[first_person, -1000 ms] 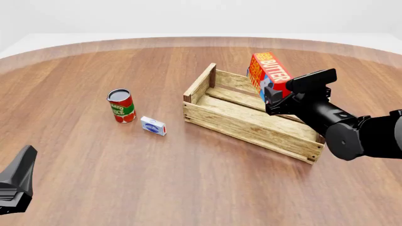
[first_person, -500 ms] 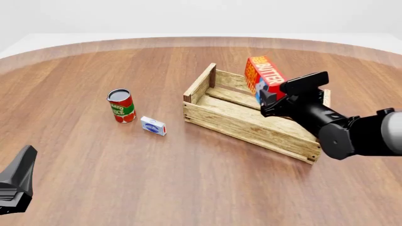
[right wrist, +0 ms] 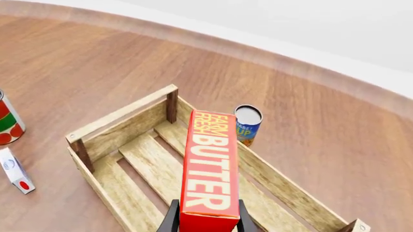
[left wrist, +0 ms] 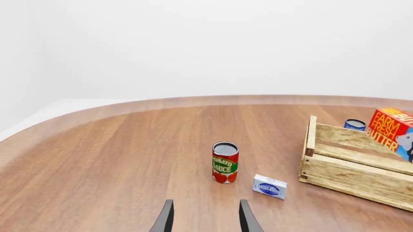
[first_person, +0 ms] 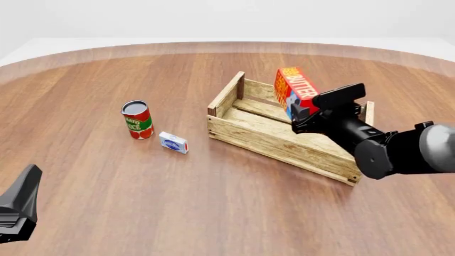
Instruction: Pick up the butter and put it in the tray.
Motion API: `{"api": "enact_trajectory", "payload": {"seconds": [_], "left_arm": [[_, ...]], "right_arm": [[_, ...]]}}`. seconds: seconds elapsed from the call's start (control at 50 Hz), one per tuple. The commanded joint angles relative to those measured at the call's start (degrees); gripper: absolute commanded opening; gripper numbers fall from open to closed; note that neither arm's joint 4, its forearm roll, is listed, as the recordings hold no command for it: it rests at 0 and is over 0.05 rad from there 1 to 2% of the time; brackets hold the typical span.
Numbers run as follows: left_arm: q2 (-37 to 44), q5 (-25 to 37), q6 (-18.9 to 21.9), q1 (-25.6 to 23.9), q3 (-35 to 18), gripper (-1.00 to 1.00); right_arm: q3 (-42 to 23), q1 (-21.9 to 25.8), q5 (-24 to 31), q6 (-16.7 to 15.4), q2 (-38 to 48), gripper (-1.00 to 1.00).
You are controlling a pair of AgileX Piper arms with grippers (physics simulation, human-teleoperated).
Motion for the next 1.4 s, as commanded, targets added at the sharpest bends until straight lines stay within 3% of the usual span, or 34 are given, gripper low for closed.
{"api": "enact_trajectory", "payload": {"seconds": [0.02, 1.4], "left_arm": [[0.0, 0.0, 0.0, 0.0, 0.0, 1.0], [0.0, 0.0, 0.0, 0.0, 0.0, 1.0]], "right_arm": [[-1.4, -0.2, -0.7, 1.3, 0.6, -1.0], [-3.5, -0.6, -4.0, 2.6, 8.4, -1.0]]}}
